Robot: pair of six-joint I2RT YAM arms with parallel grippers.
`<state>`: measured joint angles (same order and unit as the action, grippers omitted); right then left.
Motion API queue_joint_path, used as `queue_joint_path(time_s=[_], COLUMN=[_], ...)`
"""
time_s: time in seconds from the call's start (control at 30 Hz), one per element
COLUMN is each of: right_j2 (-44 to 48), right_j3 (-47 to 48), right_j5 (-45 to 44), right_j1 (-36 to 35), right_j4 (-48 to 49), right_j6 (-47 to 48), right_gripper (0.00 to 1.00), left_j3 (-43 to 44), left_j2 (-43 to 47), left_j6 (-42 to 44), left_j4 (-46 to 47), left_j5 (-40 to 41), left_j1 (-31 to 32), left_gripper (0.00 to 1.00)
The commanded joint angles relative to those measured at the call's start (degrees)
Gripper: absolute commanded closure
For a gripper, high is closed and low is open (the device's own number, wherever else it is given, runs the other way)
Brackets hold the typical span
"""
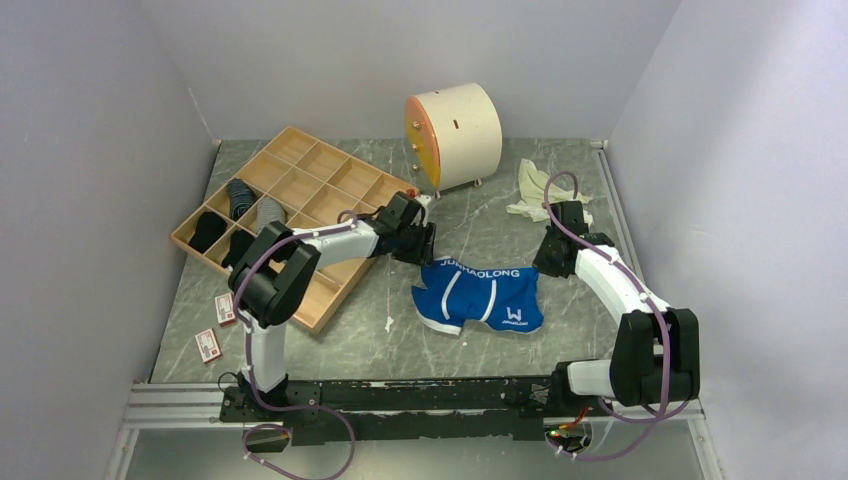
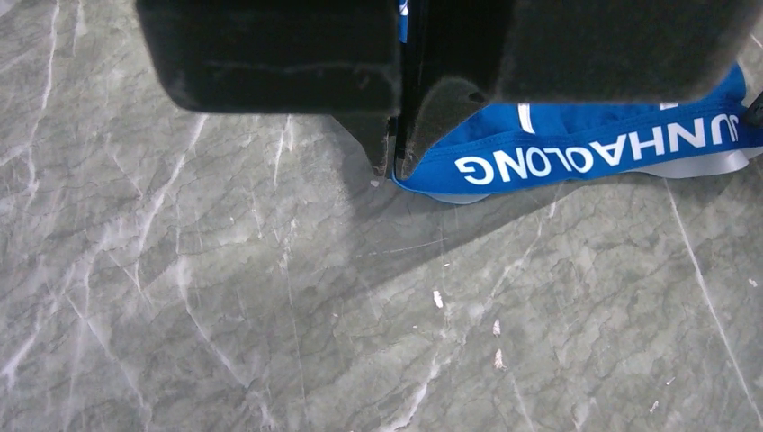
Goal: Roll the underwear
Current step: Flatten out the underwear at the center of the board.
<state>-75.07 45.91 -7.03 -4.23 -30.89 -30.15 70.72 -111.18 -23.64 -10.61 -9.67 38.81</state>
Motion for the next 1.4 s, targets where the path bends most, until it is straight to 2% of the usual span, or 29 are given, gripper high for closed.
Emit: queue_joint_path(time_s=[0.0, 0.33, 0.47, 0.63, 0.8, 0.9, 1.03, 1.2, 1.37], right_j2=[0.62, 1.5, 1.5, 1.42, 4.81, 11.74, 21.15, 31.79, 41.62], right_j3=[2.25, 3.06, 3.73, 5.66, 9.32, 10.82, 11.88, 12.38, 14.91], right_j5=[1.23, 1.74, 1.4, 3.47, 6.75, 7.97, 12.2, 23.01, 28.21], right_j1=[0.19, 0.21, 0.19, 0.19, 0.19, 0.19, 0.19, 0.19, 0.19], right_j4=[0.76, 0.29, 0.0, -0.33, -3.1, -4.88, -7.14, -11.39, -18.93], right_j6=[1.37, 1.35, 1.58, 2.2, 2.3, 1.45, 0.6, 1.0, 0.79], right_gripper=[1.0, 1.0, 1.0, 1.0, 1.0, 1.0, 1.0, 1.0, 1.0], left_j3=[1.91, 2.57, 4.22, 5.35, 8.43, 8.41, 5.5, -1.07, -2.15], left_j2=[-1.96, -2.38, -4.85, -2.73, 7.1, 14.95, 25.4, 39.48, 48.36], left_j6=[1.79, 1.33, 0.77, 0.95, 1.51, 2.9, 4.77, 3.89, 1.71], left_j4=[-3.7, -9.4, -11.97, -10.9, -9.21, -9.49, -11.7, -13.22, -20.67], left_j5=[3.72, 15.71, 20.46, 19.59, 14.8, 15.66, 15.02, 11.29, 9.43], left_j1=[2.9, 7.68, 9.32, 9.49, 9.45, 9.45, 9.57, 9.92, 12.11], left_gripper=[0.46, 0.48, 0.62, 0.94, 0.95, 0.95, 0.95, 0.95, 0.95])
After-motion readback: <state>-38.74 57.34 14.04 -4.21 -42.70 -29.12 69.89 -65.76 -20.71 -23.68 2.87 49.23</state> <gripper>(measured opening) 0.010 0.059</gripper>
